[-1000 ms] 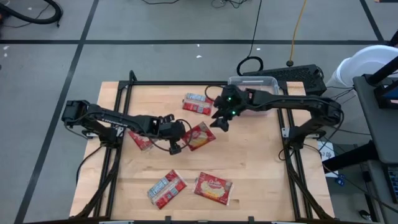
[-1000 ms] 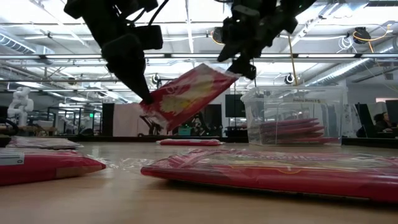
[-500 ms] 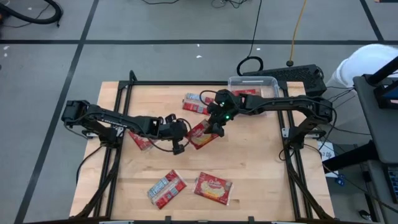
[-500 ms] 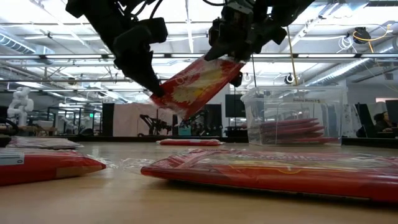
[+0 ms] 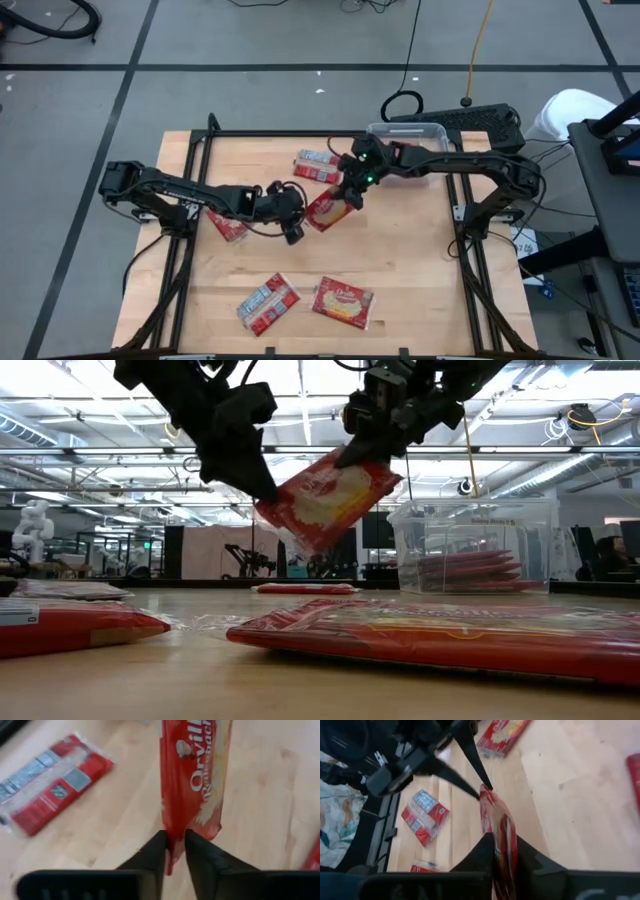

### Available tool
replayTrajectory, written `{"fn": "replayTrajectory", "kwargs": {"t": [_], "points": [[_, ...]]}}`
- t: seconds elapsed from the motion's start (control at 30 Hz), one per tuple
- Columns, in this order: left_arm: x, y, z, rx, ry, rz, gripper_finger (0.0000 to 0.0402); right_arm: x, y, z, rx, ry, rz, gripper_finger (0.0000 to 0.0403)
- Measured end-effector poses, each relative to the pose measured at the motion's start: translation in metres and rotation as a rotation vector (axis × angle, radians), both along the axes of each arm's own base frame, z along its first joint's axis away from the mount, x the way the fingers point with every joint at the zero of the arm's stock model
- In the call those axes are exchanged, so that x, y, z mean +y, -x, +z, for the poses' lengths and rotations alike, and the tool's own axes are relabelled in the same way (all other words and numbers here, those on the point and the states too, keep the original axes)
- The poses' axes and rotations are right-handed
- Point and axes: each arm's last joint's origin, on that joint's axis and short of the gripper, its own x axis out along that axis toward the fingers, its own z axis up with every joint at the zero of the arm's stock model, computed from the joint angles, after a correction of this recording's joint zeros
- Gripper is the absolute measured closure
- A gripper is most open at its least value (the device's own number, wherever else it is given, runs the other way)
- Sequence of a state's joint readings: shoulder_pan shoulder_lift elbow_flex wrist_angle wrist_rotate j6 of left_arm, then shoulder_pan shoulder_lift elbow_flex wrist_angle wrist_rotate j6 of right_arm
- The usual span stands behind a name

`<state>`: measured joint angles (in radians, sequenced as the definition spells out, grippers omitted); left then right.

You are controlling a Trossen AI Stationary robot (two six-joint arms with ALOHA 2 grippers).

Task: Sort popcorn bags into baskets
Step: Put the popcorn bag into the transparent container

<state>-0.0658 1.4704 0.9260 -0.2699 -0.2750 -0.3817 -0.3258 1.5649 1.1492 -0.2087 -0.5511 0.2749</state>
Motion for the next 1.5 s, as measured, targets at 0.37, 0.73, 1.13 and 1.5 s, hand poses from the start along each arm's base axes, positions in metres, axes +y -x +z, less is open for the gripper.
{"fn": "replayTrajectory", "kwargs": {"t": [0.37,0.73,1.13,1.5], "points": [[0.015,0.01,0.01,-0.051,0.1,0.25,0.02,-0.021,0.027,0.024,-0.016,-0.018,-0.108,0.039],[0.042,0.023,0.013,0.004,0.123,0.343,0.0219,-0.035,0.068,0.061,-0.068,-0.097,-0.285,0.0391],[0.059,0.026,0.012,0.034,0.123,0.313,0.0254,-0.059,0.116,0.09,-0.142,-0.177,-0.516,0.039],[0.053,0.025,0.011,0.032,0.205,0.284,0.0254,-0.079,0.159,0.096,-0.15,-0.236,-0.62,0.039]]}}
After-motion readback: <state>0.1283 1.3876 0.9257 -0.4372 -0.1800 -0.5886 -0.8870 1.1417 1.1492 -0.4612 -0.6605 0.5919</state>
